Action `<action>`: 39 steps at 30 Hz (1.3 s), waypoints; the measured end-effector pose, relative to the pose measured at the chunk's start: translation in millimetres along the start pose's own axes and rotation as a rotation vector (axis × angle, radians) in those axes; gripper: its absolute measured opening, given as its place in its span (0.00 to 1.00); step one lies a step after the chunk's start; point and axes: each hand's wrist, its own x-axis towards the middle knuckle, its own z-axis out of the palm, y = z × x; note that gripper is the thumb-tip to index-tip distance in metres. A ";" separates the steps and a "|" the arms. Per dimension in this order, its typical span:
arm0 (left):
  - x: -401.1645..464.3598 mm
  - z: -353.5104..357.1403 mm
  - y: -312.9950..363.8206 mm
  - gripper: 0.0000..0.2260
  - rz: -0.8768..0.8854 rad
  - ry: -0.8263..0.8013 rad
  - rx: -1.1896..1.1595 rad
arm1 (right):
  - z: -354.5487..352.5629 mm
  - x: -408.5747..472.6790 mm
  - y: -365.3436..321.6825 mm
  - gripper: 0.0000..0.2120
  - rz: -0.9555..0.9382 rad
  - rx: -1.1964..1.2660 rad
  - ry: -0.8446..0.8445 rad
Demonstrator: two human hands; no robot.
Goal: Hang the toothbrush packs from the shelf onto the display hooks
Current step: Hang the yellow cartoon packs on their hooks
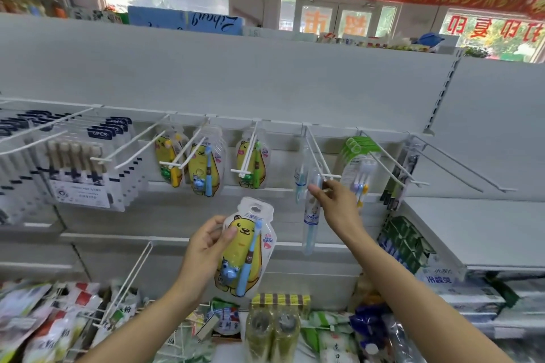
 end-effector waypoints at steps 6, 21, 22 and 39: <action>6.7 -9.8 -5.1 0.07 0.017 0.057 0.026 | 12.1 38.2 6.7 0.07 0.042 0.005 0.015; 21.8 -50.9 -2.0 0.10 0.012 0.194 0.020 | 40.0 89.4 3.2 0.14 0.090 0.023 0.082; 22.9 -52.7 -2.7 0.11 0.001 0.204 0.023 | 39.8 89.5 2.3 0.14 0.087 0.022 0.095; 29.8 -77.7 21.3 0.04 0.030 0.129 -0.013 | 63.5 9.1 -3.8 0.10 0.324 0.232 -0.027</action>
